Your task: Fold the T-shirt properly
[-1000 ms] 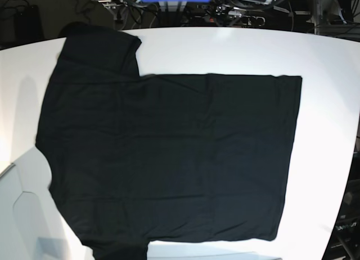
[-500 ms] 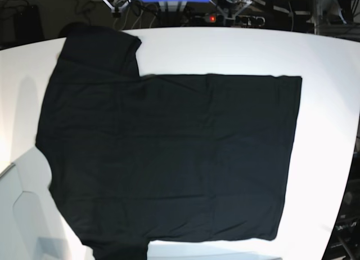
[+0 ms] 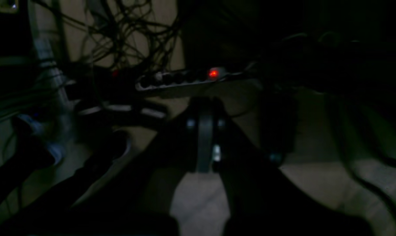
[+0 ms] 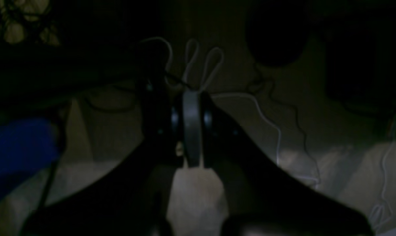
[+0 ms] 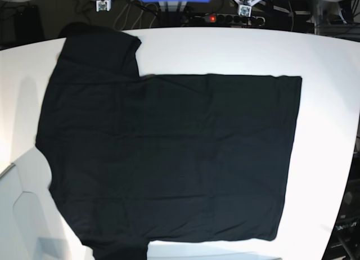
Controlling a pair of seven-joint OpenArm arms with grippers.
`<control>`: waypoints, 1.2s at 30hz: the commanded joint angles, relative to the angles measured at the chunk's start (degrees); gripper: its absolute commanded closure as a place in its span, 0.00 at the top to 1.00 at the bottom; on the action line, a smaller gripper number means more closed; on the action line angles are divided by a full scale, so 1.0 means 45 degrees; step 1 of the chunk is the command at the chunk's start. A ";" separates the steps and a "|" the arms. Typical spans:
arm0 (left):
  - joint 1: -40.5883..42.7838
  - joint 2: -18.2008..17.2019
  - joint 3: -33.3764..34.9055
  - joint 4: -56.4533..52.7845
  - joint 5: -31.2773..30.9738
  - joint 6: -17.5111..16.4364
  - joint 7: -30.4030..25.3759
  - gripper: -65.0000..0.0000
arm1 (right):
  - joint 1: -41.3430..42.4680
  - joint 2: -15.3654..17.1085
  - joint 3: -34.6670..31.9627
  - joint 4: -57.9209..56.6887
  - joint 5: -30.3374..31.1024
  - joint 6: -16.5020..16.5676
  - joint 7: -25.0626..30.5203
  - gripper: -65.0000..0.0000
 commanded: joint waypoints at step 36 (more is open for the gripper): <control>0.5321 -0.0638 -0.1819 1.1334 0.0012 -0.0071 -0.0365 0.00 | -0.4005 0.0761 -0.0085 0.9072 0.0008 0.0042 0.4914 0.00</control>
